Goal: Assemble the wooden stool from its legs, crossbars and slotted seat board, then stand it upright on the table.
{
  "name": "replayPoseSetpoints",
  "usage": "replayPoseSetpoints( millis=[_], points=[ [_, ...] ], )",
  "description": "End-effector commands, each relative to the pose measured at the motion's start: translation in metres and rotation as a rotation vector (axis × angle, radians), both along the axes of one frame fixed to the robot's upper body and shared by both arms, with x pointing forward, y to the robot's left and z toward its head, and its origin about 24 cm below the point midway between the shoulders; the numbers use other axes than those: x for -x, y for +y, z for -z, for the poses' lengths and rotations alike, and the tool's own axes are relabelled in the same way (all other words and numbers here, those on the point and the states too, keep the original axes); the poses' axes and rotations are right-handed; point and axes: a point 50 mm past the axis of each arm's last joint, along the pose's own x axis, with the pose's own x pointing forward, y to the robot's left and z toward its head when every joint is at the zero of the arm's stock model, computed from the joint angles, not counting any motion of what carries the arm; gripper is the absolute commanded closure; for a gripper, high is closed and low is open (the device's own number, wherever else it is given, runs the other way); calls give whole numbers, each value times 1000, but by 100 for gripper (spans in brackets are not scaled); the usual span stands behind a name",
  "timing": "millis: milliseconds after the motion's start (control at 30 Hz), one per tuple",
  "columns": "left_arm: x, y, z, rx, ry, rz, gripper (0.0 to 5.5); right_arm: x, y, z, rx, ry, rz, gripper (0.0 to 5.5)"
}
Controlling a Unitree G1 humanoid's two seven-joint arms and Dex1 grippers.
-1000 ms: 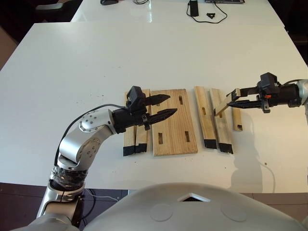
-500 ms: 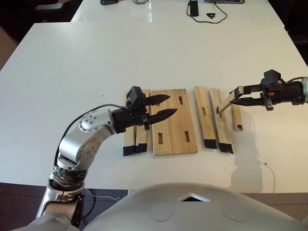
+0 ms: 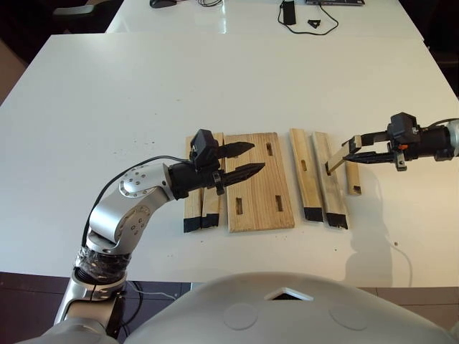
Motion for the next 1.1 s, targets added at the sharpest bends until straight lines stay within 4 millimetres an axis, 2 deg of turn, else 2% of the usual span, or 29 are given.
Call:
replayPoseSetpoints(
  millis=[33, 233, 433, 567, 667, 833, 1100],
  points=[
    [1, 1, 0, -27, 4, 0, 284, 16, -1, 22, 60, 109, -36, 422],
    [2, 0, 1, -30, 8, 2, 284, 22, 1, 31, 67, 141, -53, 422],
    [2, -1, 2, -43, 6, 7, 284, 23, 4, 59, 86, 227, -49, 422],
    [2, -2, 2, -50, 6, 17, 284, 21, -4, 75, 101, 289, -2, 422],
    [4, -3, 3, -57, 7, 24, 284, 28, -13, 85, 111, 333, 23, 422],
    [7, -2, 4, -59, 12, 15, 284, 40, -16, 88, 110, 357, 5, 422],
    [8, -4, 4, -61, 10, 13, 284, 41, -12, 84, 108, 332, -23, 422]
  ],
)
